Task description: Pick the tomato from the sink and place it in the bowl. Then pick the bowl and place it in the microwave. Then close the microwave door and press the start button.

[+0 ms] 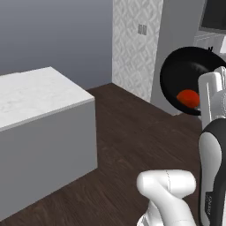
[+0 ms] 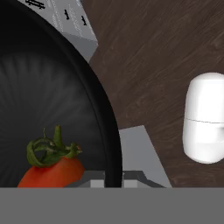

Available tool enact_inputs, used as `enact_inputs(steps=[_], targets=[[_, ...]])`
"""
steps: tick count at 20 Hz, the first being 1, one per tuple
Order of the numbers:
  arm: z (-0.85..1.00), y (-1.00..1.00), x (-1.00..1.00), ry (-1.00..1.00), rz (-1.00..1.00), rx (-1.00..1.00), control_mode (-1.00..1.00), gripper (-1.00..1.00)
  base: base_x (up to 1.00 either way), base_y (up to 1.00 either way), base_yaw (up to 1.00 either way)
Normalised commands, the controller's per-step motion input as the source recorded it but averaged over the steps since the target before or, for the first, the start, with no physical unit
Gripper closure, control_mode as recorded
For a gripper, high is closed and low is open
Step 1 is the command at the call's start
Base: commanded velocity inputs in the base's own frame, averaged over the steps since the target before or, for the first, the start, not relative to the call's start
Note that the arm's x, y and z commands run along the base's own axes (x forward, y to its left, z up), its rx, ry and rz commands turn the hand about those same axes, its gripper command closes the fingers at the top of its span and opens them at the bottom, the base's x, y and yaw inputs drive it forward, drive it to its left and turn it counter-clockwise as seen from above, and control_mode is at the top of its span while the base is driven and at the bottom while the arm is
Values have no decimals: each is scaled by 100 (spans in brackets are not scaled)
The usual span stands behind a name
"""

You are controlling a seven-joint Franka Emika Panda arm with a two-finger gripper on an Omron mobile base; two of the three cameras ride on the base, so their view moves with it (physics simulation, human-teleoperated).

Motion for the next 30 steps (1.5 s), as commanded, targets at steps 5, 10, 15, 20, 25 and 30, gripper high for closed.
enact_inputs(steps=[5,10,15,20,25,30], targets=[[0,0,0,0,0,0,100,100,62,-97,41],[0,0,0,0,0,0,100,100,63,-100,16],[0,0,0,0,0,0,100,100,19,-100,16],[0,0,0,0,0,0,100,100,13,-100,14],[0,0,0,0,0,0,100,100,16,-100,15],[0,0,0,0,0,0,100,100,5,-100,20]])
